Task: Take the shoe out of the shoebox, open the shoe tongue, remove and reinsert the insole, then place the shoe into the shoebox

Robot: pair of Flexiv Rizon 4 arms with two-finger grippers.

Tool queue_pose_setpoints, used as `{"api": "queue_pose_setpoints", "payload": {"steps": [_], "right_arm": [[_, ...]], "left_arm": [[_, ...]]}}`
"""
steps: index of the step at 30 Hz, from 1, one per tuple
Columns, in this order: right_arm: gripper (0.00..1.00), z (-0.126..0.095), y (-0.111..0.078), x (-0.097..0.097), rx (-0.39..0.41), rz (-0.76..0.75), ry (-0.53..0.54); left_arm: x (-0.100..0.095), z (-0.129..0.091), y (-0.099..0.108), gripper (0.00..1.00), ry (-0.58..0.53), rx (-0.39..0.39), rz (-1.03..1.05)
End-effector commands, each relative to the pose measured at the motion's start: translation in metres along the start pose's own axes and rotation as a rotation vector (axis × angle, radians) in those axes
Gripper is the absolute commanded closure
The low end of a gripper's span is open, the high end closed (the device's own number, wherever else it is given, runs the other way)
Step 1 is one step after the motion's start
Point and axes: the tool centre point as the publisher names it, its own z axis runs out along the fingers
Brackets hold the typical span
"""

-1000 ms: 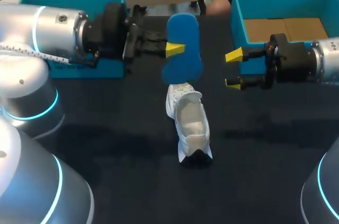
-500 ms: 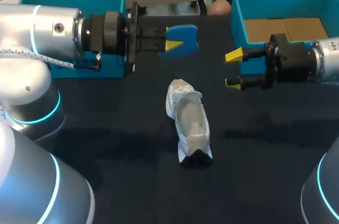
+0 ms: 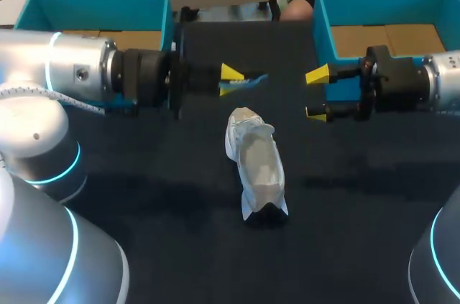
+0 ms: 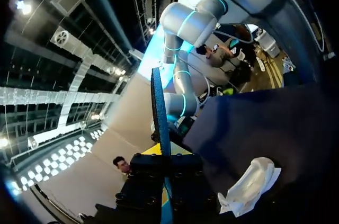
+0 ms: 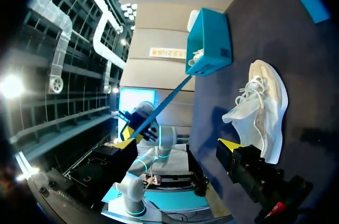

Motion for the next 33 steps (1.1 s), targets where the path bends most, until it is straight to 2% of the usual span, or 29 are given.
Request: {"api": "queue_pose_setpoints", "payload": {"steps": [1, 2, 4, 21, 27, 33], "right_arm": [[0.0, 0.001, 0.0, 0.0, -0.002, 0.001, -0.003], [0.0, 0.001, 0.0, 0.0, -0.002, 0.001, -0.003], [0.0, 0.001, 0.0, 0.0, -0.002, 0.001, -0.003], [0.0, 0.001, 0.0, 0.0, -0.002, 0.001, -0.003], [0.0, 0.001, 0.0, 0.0, -0.002, 0.001, -0.003], [0.0, 0.001, 0.0, 0.0, -0.002, 0.001, -0.003]], "left_arm": [[0.007, 0.0, 0.008, 1.0, 0.002, 0.023, 0.173], [0.011, 0.0, 0.008, 1.0, -0.003, 0.058, 0.162], [0.015, 0.001, 0.012, 1.0, -0.019, 0.039, 0.179], [0.018, 0.001, 0.012, 1.0, -0.016, 0.042, 0.183], [0.033, 0.0, 0.015, 1.0, 0.018, 0.006, 0.359], [0.039, -0.002, 0.018, 1.0, -0.002, -0.009, 0.507]]}}
